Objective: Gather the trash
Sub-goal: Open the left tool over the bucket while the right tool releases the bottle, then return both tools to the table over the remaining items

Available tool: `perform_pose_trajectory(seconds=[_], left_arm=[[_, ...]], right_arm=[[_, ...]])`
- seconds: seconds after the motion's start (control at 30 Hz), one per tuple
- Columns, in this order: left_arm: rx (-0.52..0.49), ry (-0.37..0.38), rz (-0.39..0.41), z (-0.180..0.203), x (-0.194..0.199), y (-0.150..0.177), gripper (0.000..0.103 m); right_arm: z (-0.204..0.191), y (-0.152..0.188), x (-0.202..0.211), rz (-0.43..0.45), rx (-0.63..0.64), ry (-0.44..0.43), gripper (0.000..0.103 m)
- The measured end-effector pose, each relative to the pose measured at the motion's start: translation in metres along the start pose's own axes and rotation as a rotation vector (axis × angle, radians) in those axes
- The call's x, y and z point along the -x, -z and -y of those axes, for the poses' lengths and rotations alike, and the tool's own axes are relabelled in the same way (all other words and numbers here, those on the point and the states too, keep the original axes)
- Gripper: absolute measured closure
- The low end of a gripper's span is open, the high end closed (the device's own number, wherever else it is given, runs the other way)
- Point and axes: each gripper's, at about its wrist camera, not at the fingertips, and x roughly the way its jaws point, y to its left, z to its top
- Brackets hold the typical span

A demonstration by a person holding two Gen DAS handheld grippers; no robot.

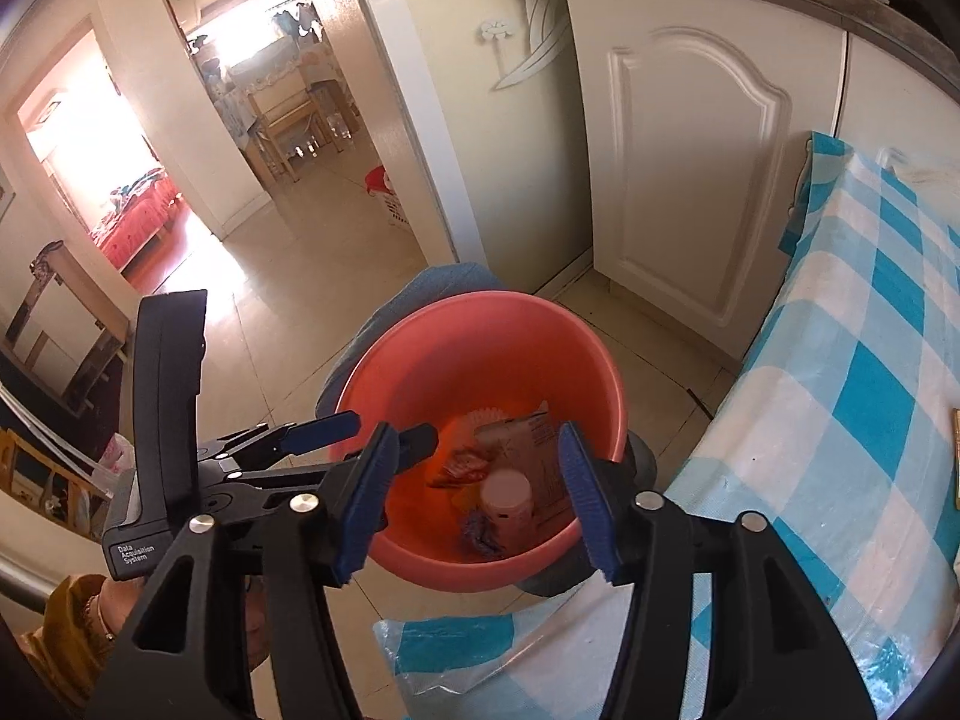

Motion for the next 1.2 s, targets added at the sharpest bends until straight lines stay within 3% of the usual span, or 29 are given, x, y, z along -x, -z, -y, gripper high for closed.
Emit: perform_pose_trajectory(seconds=[0.17,0.37,0.53,0.87,1.2], left_arm=[[0.041,-0.003,0.039,-0.009,0.012,0.003,0.015],[0.113,0.005,0.173,-0.019,0.039,0.002,0.013],[0.069,0.003,0.226,-0.008,0.054,0.002,0.012],[-0.075,-0.017,0.194,0.048,0.064,-0.003,0.008],[-0.200,0.040,0.121,0.119,0.065,0.005,0.007]], right_arm=[[0.019,0.000,0.030,0.082,-0.073,0.005,0.022],[0.054,0.004,0.066,0.162,-0.165,0.038,0.020],[0.083,0.021,0.093,0.225,-0.232,0.090,0.014],[0.143,0.054,0.143,0.339,-0.374,0.128,0.014],[0.192,0.086,0.189,0.432,-0.468,0.177,0.011]])
